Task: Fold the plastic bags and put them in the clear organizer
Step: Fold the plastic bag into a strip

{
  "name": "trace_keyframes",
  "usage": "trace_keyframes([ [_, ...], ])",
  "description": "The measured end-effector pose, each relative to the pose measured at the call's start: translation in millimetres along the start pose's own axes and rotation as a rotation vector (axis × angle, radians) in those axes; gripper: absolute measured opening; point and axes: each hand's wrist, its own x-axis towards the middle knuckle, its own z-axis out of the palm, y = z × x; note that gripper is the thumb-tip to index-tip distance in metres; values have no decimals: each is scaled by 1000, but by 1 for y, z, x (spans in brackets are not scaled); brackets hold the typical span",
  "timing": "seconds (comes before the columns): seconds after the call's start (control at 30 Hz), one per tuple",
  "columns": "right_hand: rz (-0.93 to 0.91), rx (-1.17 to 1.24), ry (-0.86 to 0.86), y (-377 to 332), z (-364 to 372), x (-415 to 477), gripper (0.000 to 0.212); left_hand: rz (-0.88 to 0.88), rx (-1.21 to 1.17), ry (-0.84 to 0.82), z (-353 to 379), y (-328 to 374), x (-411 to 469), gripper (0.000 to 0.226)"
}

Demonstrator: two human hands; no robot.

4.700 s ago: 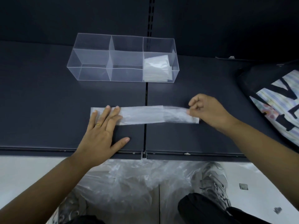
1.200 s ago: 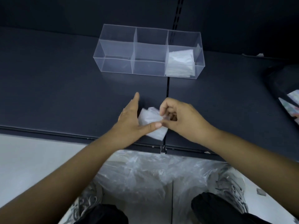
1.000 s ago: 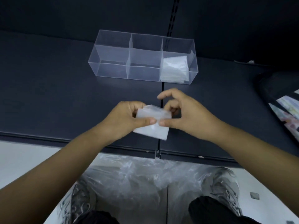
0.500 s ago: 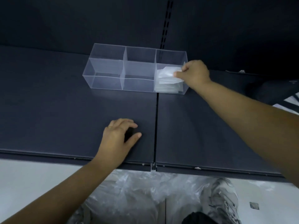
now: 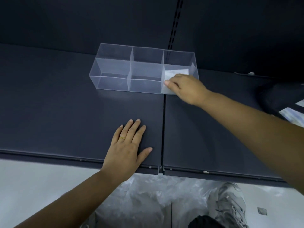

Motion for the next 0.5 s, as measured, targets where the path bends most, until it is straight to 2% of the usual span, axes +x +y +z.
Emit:
trace_keyframes([
  [0.1, 48, 17, -105, -3, -4, 0, 59, 4, 5, 1, 0, -1, 0, 69],
  [0.17, 56, 7, -125, -8, -7, -2, 58, 10, 12, 2, 1, -1, 0, 70],
  [0.2, 36, -38, -85, -12, -9, -7, 55, 14, 20, 3, 1, -1, -1, 71],
  [0.27, -64, -49, 107, -26, -10, -30, 48, 16, 38, 3, 2, -1, -3, 71],
  [0.33, -238, 88, 302, -46, -3, -76, 35, 19, 43, 3, 2, 0, -7, 70],
  [0.37, -322, 159, 307, -57, 4, -107, 30, 22, 39, 5, 3, 1, -11, 69],
  [0.43, -453, 196, 132, -71, 31, -174, 26, 31, 31, 7, 6, 2, -20, 68],
  [0.5, -481, 44, -221, -74, 64, -226, 36, 46, 35, 7, 8, 4, -29, 66],
])
